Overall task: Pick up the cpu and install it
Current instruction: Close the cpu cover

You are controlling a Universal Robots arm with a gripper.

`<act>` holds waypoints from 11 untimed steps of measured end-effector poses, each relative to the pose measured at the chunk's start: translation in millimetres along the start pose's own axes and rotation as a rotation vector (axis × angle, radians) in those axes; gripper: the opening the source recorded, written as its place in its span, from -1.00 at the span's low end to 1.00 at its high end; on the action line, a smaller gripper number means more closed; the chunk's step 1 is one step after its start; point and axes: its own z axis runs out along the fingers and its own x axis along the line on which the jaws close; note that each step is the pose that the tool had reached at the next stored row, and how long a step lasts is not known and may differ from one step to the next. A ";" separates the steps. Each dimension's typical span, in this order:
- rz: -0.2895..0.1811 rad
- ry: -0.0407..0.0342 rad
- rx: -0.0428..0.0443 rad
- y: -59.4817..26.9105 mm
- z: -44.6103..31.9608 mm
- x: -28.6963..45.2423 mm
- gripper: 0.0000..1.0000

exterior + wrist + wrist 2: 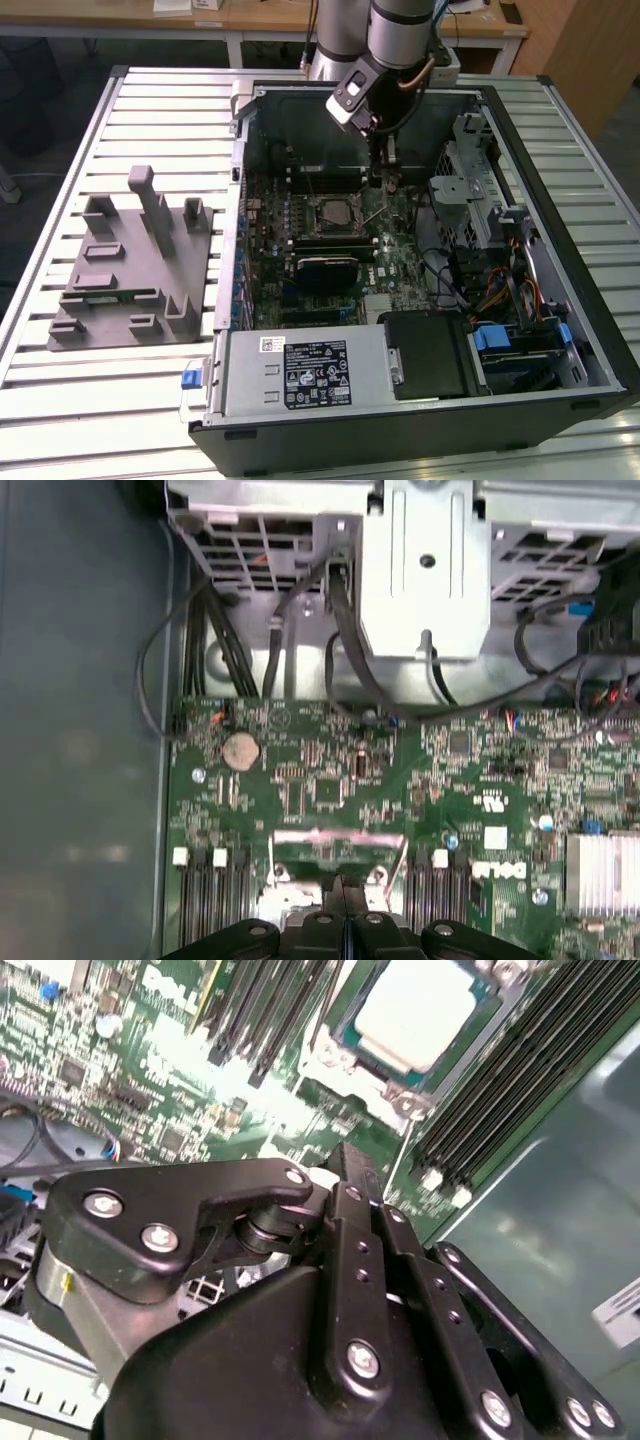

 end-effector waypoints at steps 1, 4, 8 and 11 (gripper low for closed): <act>0.000 0.0000 0.0001 2.4 0.0 -0.1 -0.79; 0.000 0.0000 0.0002 9.0 0.2 -0.1 -0.79; 0.000 0.0000 0.0003 16.7 0.4 -0.2 -0.79; 0.000 -0.0001 0.0004 22.5 0.5 -0.3 -0.79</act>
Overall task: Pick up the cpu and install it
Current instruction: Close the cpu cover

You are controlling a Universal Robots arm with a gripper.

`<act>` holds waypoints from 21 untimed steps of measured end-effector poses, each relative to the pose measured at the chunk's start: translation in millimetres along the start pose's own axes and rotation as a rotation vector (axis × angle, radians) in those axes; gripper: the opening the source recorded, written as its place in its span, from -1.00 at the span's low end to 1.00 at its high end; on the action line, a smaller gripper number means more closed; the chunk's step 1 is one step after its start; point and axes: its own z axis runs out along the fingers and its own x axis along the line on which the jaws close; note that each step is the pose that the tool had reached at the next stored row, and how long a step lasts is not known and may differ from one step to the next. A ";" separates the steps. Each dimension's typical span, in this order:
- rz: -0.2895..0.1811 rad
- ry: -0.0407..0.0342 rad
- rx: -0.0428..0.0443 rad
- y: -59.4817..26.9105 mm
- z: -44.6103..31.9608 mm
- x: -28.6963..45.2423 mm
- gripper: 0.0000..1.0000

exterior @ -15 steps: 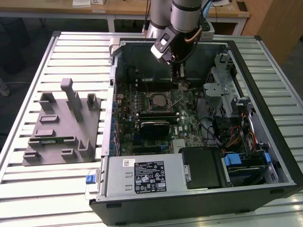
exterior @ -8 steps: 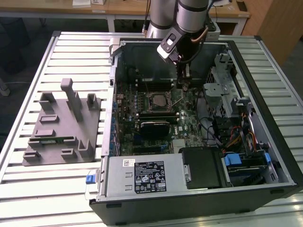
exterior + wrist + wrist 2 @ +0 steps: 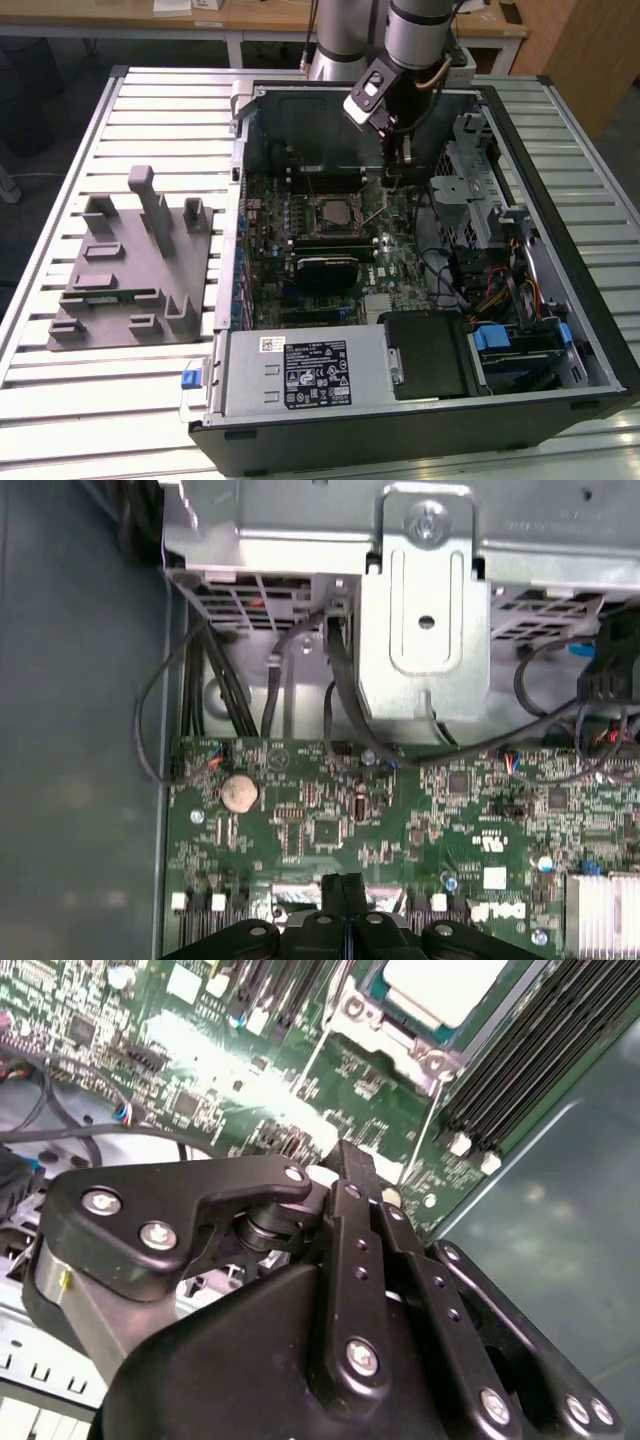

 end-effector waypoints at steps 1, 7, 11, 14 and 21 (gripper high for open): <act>0.000 0.0000 0.0000 1.9 0.0 0.0 -0.79; 0.000 0.0000 0.0004 14.8 0.3 -0.2 -0.79; 0.000 0.0001 0.0021 21.3 2.0 -0.1 -0.79; 0.000 0.0000 0.0031 22.1 7.4 -0.1 -0.79; 0.000 -0.0001 0.0044 22.2 15.8 0.1 -0.79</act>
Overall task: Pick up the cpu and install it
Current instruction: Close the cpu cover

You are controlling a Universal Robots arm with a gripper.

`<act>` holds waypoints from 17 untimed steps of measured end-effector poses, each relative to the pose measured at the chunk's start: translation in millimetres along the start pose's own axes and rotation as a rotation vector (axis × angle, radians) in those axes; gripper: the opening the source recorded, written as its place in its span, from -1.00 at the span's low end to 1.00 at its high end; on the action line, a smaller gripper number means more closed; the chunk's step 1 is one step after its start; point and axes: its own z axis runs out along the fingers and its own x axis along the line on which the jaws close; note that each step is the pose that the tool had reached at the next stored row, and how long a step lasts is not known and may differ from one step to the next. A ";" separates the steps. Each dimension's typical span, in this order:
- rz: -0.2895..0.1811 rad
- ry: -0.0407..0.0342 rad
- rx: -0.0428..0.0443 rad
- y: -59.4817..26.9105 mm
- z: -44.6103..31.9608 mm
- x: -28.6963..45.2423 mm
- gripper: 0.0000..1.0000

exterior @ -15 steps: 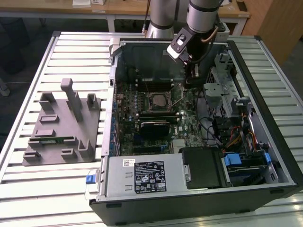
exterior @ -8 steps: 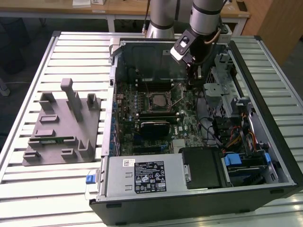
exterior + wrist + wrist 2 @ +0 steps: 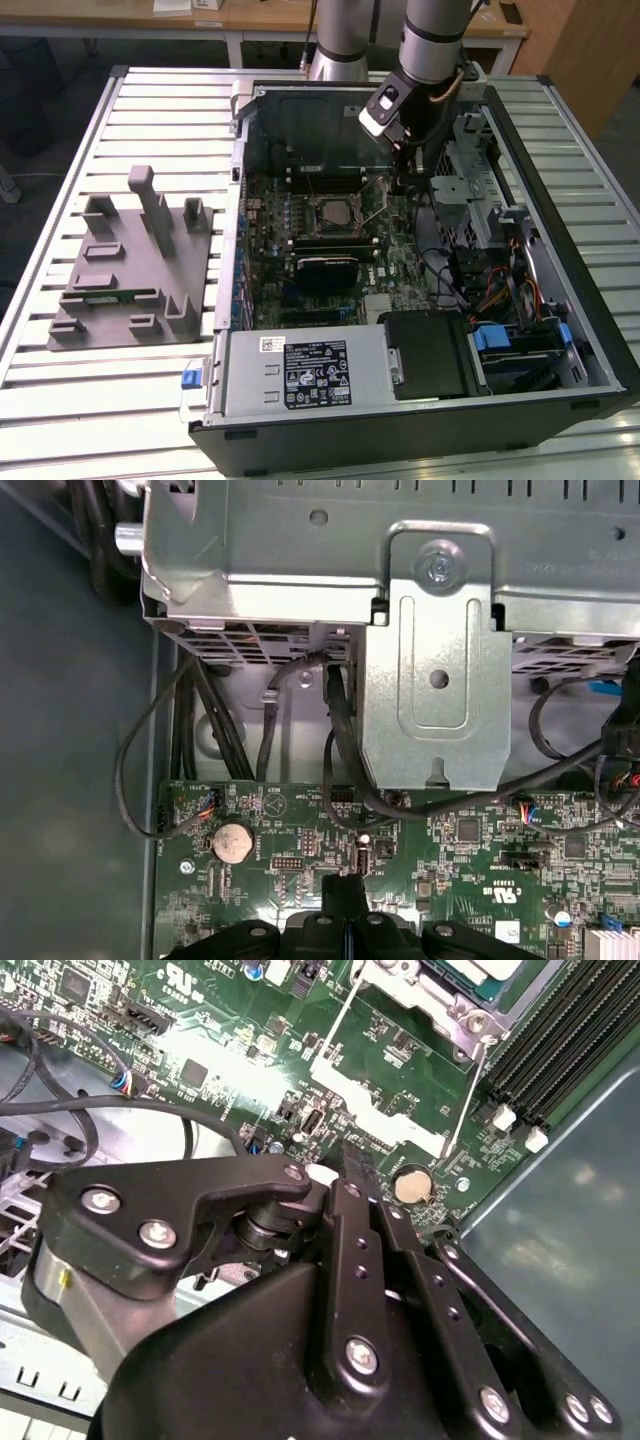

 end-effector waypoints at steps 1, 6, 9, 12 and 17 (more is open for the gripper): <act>0.000 0.0000 0.0000 0.0 0.0 0.0 -0.79; 0.000 0.0001 0.0000 -5.4 0.0 0.1 -0.79; 0.000 0.0004 0.0000 -12.8 -0.1 0.2 -0.79; 0.000 0.0010 -0.0002 -20.4 -0.3 0.3 -0.79; 0.002 0.0030 -0.0008 -36.0 -0.5 0.4 -0.79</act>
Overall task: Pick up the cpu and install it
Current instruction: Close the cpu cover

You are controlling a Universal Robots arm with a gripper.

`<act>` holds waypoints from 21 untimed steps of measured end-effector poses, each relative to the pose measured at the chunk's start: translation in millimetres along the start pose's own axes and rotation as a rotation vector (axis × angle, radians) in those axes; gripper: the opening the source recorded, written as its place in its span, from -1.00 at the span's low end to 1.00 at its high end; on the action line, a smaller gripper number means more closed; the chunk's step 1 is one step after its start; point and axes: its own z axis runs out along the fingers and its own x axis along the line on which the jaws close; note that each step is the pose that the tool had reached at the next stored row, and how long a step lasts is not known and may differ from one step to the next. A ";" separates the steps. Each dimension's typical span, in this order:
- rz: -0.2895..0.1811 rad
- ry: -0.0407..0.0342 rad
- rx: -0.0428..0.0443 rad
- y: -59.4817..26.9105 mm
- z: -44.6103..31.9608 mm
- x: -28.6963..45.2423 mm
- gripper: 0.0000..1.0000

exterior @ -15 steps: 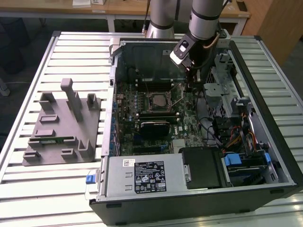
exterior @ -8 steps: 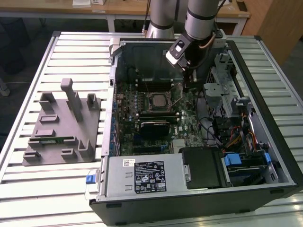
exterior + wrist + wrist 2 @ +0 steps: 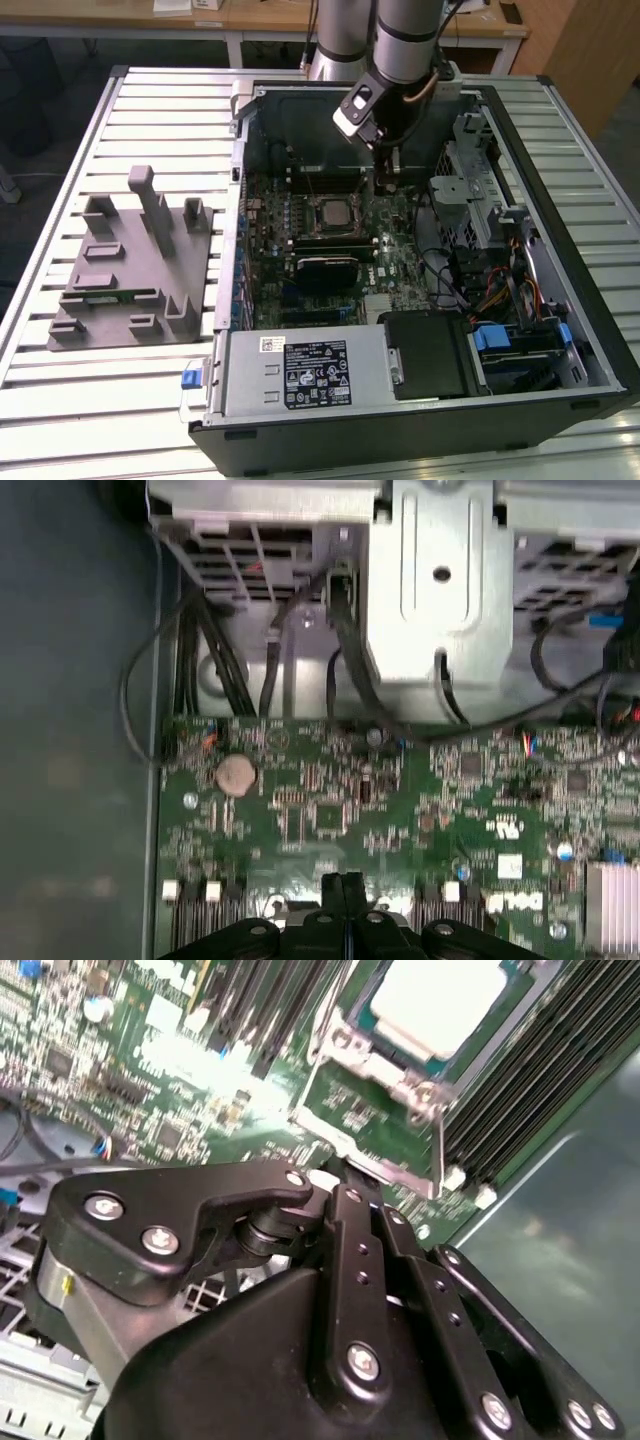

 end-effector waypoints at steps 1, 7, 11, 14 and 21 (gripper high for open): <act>0.000 0.0001 0.0000 -2.5 0.0 0.0 -0.79; 0.001 0.0003 0.0000 -14.7 -0.3 0.1 -0.79; 0.001 0.0006 0.0000 -18.1 -0.2 0.2 -0.79; 0.001 0.0007 0.0001 -20.6 0.0 0.3 -0.79; 0.001 0.0013 0.0001 -26.3 0.8 0.3 -0.79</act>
